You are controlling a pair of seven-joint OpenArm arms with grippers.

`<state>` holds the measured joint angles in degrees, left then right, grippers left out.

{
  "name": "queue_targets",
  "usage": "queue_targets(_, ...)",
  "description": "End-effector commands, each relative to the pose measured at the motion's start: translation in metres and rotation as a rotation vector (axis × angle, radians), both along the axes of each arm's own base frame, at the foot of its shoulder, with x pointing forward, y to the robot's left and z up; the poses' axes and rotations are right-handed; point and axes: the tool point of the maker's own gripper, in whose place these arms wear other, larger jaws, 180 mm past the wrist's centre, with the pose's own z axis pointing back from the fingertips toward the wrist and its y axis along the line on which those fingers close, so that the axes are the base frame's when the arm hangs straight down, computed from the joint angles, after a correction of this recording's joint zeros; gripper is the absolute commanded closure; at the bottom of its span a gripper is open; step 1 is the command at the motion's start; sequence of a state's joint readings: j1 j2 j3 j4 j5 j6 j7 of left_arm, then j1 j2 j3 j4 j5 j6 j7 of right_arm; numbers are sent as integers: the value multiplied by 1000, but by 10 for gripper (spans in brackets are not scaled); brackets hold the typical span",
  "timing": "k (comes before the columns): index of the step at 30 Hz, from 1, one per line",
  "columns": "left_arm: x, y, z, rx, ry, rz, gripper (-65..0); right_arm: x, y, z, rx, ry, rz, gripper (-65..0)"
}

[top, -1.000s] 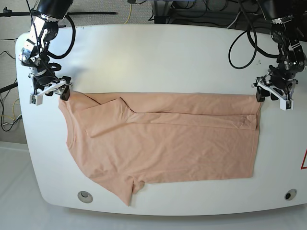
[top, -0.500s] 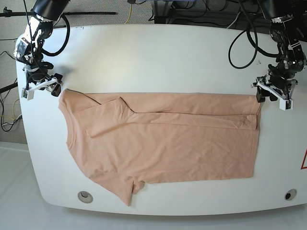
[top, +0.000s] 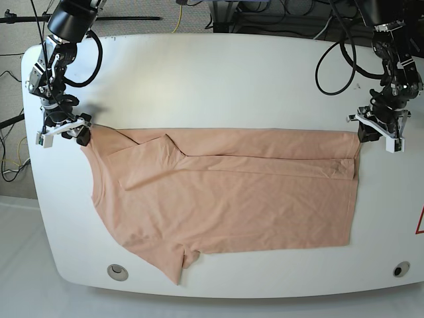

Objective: Fold the T-shirt properly
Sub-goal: 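Lower both grippers onto the folded edge and close on the fabric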

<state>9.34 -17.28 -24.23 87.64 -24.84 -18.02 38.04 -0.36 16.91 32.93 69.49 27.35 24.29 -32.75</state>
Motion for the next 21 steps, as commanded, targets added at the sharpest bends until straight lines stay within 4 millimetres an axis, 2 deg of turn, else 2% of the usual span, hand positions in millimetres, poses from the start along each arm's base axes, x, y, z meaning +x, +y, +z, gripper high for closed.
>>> queue_targets(1, 11, 4, 16, 19, -48, -5, -219, 3, 2, -2, -3, 25, 17, -244)
queue_targets(8, 16, 3, 18, 19, -55, -12, -262, 7, 9, -3, 12, 24, 22, -69)
queue_targets(9, 17, 2, 18, 18, -56, -16, -268, 9, 12, -1, 14, 19, 27, -19)
queue_targets(10, 17, 1, 19, 16, -56, -20, -274, 10, 14, 1, 15, 14, 33, 0)
queue_targets(21, 18, 2, 11, 5, -34, -21, -291, 12, 19, 3, 25, 11, 37, 0)
